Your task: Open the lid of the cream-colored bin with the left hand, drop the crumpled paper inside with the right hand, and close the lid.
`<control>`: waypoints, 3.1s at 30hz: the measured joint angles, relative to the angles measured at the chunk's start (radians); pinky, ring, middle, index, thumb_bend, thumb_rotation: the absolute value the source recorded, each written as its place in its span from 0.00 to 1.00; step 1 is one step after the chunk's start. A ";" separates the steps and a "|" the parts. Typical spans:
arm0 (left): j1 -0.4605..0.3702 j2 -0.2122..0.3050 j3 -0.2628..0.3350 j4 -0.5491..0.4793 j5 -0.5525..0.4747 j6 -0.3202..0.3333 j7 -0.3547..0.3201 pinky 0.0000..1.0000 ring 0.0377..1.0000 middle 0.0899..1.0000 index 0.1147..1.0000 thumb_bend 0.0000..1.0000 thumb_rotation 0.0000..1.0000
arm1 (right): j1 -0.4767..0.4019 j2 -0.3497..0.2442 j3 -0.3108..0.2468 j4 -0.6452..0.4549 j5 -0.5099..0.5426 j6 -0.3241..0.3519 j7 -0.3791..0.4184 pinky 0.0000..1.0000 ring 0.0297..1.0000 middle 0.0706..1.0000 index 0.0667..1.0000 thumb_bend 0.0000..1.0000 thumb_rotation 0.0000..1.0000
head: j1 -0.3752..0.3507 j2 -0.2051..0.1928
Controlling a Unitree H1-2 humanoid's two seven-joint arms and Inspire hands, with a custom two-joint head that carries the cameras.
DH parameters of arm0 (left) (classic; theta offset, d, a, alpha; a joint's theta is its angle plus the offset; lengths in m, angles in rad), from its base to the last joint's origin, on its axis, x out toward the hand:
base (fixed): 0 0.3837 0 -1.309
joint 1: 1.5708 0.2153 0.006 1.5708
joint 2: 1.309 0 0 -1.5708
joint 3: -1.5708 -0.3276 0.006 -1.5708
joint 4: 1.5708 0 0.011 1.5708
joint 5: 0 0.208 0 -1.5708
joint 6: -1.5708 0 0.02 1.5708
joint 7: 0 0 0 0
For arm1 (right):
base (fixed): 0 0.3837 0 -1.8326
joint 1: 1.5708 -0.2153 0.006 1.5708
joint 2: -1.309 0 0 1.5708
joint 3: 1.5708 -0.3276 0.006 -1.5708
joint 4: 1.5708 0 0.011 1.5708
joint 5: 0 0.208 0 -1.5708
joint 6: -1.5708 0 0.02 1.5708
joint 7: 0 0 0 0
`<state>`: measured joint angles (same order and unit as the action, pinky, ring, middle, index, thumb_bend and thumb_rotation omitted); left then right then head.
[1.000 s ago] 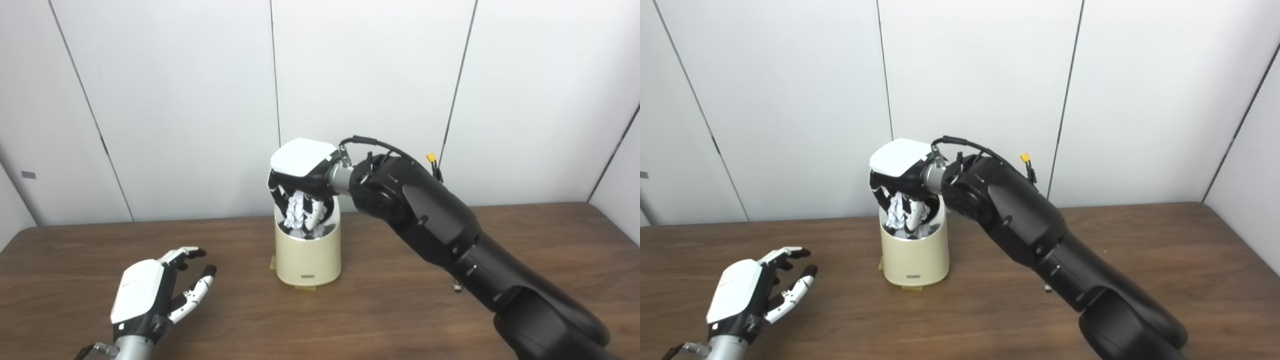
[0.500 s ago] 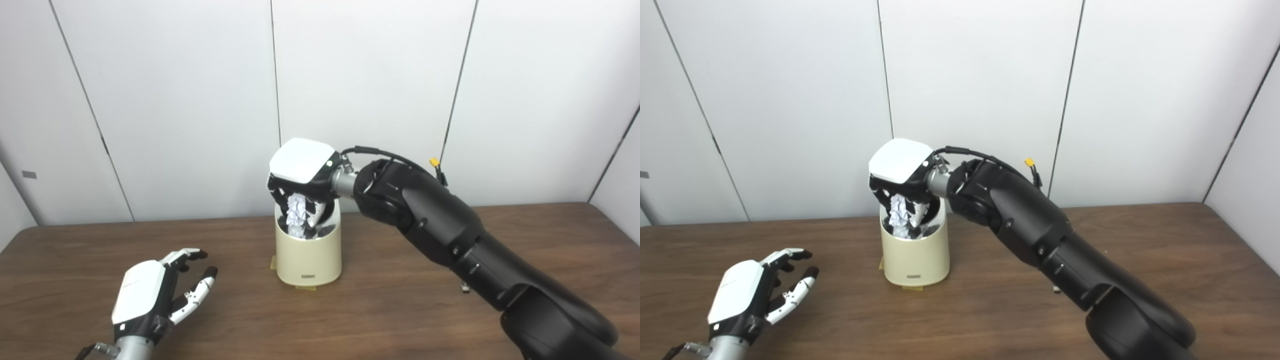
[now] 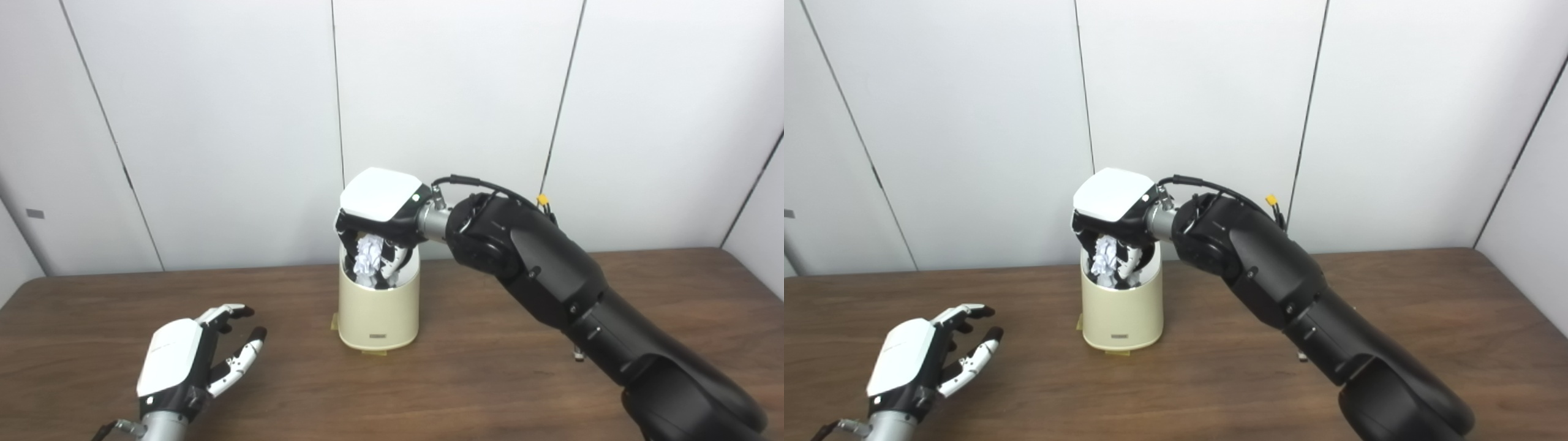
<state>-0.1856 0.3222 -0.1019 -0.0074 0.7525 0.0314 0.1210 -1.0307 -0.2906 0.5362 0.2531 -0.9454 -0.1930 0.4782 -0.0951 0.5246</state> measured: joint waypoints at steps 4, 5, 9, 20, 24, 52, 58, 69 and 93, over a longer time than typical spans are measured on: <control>0.000 0.000 0.000 0.000 0.000 -0.001 0.000 0.52 0.66 0.74 0.72 0.48 0.81 | 0.000 0.000 -0.003 -0.004 0.009 0.000 0.013 0.42 0.55 0.62 0.45 0.52 0.14 | 0.002 0.000; 0.000 0.000 0.000 0.000 0.000 -0.001 0.000 0.52 0.66 0.74 0.72 0.48 0.80 | 0.000 -0.001 -0.003 -0.005 0.011 0.000 0.015 0.42 0.55 0.62 0.45 0.52 0.14 | 0.000 0.000; 0.000 0.000 0.000 0.000 0.000 -0.001 0.000 0.53 0.66 0.74 0.72 0.48 0.81 | 0.000 -0.001 -0.003 -0.006 0.016 0.000 0.019 0.43 0.56 0.63 0.52 0.95 0.10 | 0.000 0.000; 0.000 0.000 0.000 0.000 0.000 -0.002 0.001 0.53 0.66 0.73 0.72 0.47 0.79 | 0.000 -0.004 0.001 -0.019 0.011 -0.010 0.027 0.45 0.58 0.64 0.54 1.00 0.10 | 0.000 -0.002; 0.000 0.000 0.000 0.000 0.000 -0.005 0.001 0.53 0.66 0.74 0.72 0.47 0.79 | 0.001 -0.007 0.007 -0.019 -0.017 -0.023 -0.002 0.44 0.58 0.64 0.56 1.00 0.09 | 0.000 0.000; 0.000 0.000 0.001 0.001 -0.002 -0.008 0.000 0.53 0.66 0.73 0.72 0.48 0.81 | 0.053 0.014 -0.128 -0.026 0.088 -0.115 -0.252 0.36 0.42 0.44 0.39 0.85 0.49 | -0.005 -0.005; 0.001 0.000 0.001 0.003 -0.002 -0.010 0.001 0.53 0.67 0.73 0.72 0.47 0.81 | 0.112 0.074 -0.195 0.089 0.094 -0.232 -0.603 0.14 0.17 0.20 0.19 0.78 0.51 | -0.005 -0.002; 0.001 0.001 0.002 0.003 -0.001 -0.010 0.001 0.53 0.66 0.73 0.72 0.47 0.81 | 0.181 0.106 -0.299 0.049 0.288 -0.220 -0.807 0.17 0.20 0.24 0.33 0.52 0.34 | -0.006 0.002; 0.001 0.009 0.005 0.013 -0.002 -0.022 0.008 0.52 0.66 0.72 0.71 0.36 0.78 | 0.737 0.091 -0.493 -0.024 0.489 -0.123 -0.745 0.69 0.77 0.77 0.75 0.27 0.87 | -0.005 -0.002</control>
<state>-0.1846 0.3310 -0.0964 0.0055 0.7509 0.0093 0.1287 -0.2942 -0.2000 0.0429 0.2290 -0.4561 -0.3165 -0.2668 -0.0997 0.5231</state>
